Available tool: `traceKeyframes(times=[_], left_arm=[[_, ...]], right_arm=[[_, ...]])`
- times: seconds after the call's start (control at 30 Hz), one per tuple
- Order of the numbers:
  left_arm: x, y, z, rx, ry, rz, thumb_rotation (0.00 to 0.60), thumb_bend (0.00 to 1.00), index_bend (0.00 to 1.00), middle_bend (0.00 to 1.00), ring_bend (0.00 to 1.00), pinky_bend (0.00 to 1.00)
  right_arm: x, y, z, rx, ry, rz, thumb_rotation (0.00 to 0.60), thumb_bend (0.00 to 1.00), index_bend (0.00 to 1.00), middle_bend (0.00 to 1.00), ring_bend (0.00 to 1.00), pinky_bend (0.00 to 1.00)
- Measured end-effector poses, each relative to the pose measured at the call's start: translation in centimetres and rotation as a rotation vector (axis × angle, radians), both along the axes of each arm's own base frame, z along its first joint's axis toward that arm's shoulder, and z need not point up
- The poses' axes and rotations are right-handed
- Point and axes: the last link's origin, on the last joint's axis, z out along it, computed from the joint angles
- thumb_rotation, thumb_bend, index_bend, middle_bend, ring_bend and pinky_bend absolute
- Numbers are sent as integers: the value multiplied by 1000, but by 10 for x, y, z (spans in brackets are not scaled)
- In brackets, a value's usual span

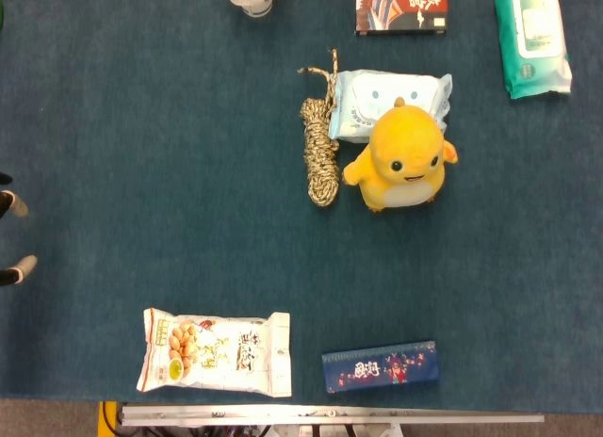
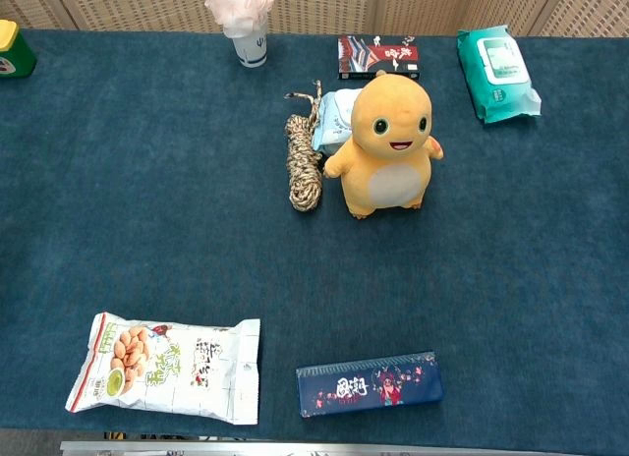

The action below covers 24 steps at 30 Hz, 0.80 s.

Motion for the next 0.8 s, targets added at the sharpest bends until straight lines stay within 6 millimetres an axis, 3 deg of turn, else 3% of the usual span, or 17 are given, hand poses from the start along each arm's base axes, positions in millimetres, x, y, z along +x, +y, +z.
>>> traceKeyframes(times=[0.27,0.4,0.47,0.8], left_arm=[[-1,-3,2,19,-2,5,600,24,422,240,228,423],[-1,-6,4,27,-6,8,600,23,421,234,228,423],[-2,-7,4,30,-5,8,600,23,421,230,228,423],[-6,-17,16,17,59,22,600,24,421,227,228,423]], right_arm=[[1,-5,-11,57,1,-5,600,159,81,22,0,0],[6,-7,-19,84,-26,8,600,20,81,22,0,0],[9,-8,-20,90,-48,16,600,0,82,22,0,0],[65,-23,-31,133,-90,184,600,0,82,22,0,0]])
